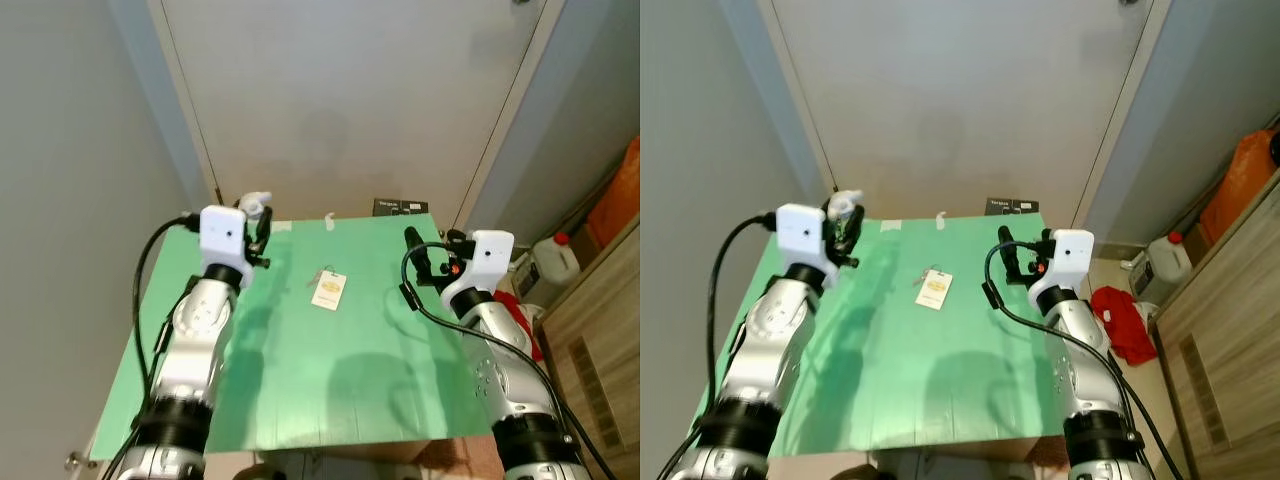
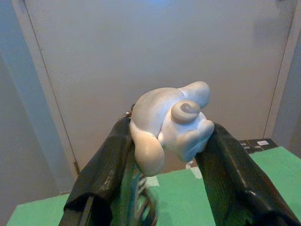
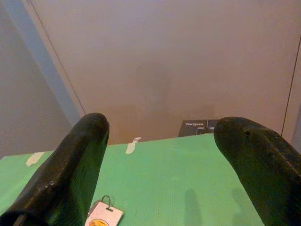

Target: Hang keys on a hook

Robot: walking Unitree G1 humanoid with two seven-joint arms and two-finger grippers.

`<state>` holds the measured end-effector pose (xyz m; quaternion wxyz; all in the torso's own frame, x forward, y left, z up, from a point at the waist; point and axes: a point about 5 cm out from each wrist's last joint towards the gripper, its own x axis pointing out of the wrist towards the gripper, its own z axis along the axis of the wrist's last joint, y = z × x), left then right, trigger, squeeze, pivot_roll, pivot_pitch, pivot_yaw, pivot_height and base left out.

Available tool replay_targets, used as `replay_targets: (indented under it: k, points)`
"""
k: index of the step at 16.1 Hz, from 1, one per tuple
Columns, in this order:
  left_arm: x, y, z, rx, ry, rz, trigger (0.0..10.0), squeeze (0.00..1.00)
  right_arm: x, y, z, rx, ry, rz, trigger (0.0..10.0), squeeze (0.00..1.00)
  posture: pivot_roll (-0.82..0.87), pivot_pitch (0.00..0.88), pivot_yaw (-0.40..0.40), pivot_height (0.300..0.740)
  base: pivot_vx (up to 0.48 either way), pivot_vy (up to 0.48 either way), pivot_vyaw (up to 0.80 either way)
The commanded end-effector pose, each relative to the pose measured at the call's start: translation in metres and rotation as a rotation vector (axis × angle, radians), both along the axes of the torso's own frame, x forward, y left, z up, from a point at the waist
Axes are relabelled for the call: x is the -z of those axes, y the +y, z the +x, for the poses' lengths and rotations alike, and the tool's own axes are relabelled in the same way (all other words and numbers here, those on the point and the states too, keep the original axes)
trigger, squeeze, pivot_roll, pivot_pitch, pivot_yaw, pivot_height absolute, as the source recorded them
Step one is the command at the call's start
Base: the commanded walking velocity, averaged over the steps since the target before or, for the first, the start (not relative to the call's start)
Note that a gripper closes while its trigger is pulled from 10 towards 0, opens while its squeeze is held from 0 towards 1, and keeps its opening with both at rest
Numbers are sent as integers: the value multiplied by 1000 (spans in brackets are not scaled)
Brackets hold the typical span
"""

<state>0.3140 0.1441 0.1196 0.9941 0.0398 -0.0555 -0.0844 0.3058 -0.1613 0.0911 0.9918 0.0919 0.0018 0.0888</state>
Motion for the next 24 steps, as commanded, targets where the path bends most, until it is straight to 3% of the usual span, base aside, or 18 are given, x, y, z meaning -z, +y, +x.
replay_targets:
  k: [1,5,14,24]
  points:
    - [-2,-2,-2,8,-12,13,0,0,3,0,-1,1,-1,-8,10000,0,-19,0,69,740,0,0,0]
    - [-5,-3,-4,-20,-20,-30,0,0,3,2,1,2,-9,-19,10000,0,-16,0,68,740,0,-61,0]
    - [-7,-9,-2,-19,-23,-38,0,0,13,9,-3,-54,43,-43,10000,0,-31,0,70,740,0,-472,0]
    - [-3,-22,-6,37,-21,23,0,0,17,7,-2,-75,98,-71,10000,0,-41,0,65,740,0,0,0]
